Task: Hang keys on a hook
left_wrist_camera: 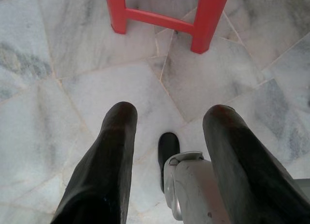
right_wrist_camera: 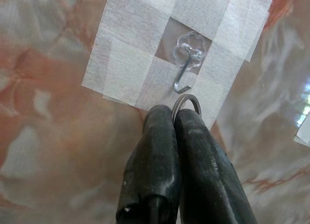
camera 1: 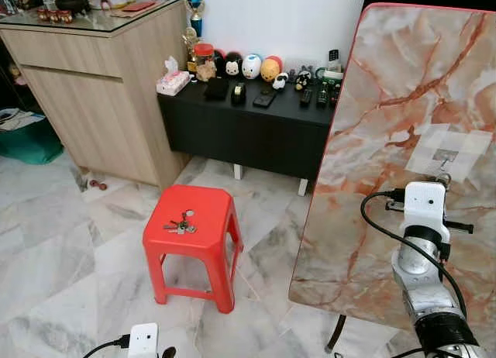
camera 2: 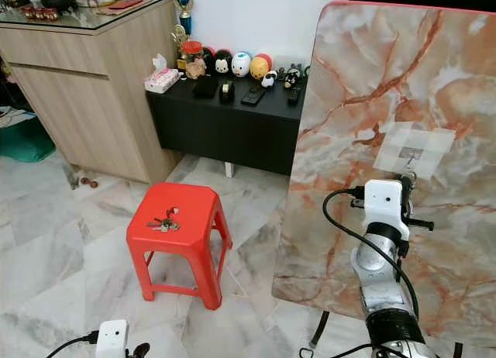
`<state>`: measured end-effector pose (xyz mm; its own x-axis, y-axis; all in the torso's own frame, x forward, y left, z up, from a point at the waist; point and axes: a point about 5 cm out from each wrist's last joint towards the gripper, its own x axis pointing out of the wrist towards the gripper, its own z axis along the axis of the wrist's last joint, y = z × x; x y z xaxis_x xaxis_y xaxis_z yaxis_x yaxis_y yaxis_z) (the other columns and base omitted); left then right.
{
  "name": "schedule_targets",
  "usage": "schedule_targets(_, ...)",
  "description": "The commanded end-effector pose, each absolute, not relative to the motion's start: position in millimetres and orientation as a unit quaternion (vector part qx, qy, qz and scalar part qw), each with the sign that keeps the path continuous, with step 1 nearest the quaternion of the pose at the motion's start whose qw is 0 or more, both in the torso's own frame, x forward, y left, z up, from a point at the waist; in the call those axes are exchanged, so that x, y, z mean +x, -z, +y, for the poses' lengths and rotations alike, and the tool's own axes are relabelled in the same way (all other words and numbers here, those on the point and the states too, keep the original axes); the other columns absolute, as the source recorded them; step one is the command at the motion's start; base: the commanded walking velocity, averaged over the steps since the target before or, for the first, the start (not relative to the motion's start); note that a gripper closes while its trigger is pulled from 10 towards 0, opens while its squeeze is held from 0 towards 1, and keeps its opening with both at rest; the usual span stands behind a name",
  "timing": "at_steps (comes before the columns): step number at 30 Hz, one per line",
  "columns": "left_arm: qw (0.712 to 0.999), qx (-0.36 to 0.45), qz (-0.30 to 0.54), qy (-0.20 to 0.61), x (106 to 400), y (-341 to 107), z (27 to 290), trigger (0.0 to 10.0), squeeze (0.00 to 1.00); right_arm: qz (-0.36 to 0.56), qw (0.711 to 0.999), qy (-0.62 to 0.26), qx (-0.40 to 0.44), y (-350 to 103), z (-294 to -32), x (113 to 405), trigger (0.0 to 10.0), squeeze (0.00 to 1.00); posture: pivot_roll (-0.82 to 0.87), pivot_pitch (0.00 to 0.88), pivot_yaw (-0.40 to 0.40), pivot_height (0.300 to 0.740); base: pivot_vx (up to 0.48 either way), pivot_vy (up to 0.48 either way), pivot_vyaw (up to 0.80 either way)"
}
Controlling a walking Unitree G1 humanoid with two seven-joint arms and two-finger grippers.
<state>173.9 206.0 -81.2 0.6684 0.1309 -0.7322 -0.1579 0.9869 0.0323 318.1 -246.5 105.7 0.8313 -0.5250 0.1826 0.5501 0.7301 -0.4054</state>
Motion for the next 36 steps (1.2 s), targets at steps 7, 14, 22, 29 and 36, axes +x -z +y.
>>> schedule_targets(7, 0.914, -0.015, 0.399, -0.076, 174.8, 80.9, 205.3, 10.0, 0.00, -0.073, 0.922, 0.302, -0.231, -121.6, -247.2, 320.2, 10.0, 0.00, 0.02, 0.000, -0.036, 0.740, 0.000, 0.000, 0.00)
schedule_targets(14, 0.914, -0.016, 0.399, -0.076, 175.0, 80.8, 205.3, 10.0, 0.00, -0.077, 0.920, 0.300, -0.238, -123.3, -245.4, 321.1, 10.0, 0.00, 0.02, 0.000, -0.036, 0.740, 0.000, 0.000, 0.00)
schedule_targets(22, 0.914, -0.017, 0.399, -0.077, 174.7, 80.9, 205.6, 10.0, 0.00, -0.071, 0.920, 0.298, -0.244, -122.8, -244.2, 323.7, 10.0, 0.00, 0.02, 0.000, -0.037, 0.740, 0.000, 0.000, 0.00)
schedule_targets(29, 0.913, -0.018, 0.399, -0.076, 174.6, 81.0, 205.5, 10.0, 0.00, -0.068, 0.922, 0.298, -0.239, -121.2, -243.9, 323.2, 10.0, 0.00, 0.02, 0.000, -0.037, 0.740, 0.000, 0.000, 0.00)
schedule_targets(36, 0.913, -0.018, 0.400, -0.074, 174.8, 81.0, 205.1, 10.0, 0.00, -0.065, 0.920, 0.303, -0.239, -117.7, -242.3, 319.9, 10.0, 0.00, 0.02, 0.000, -0.037, 0.740, 0.000, 0.000, 0.00)
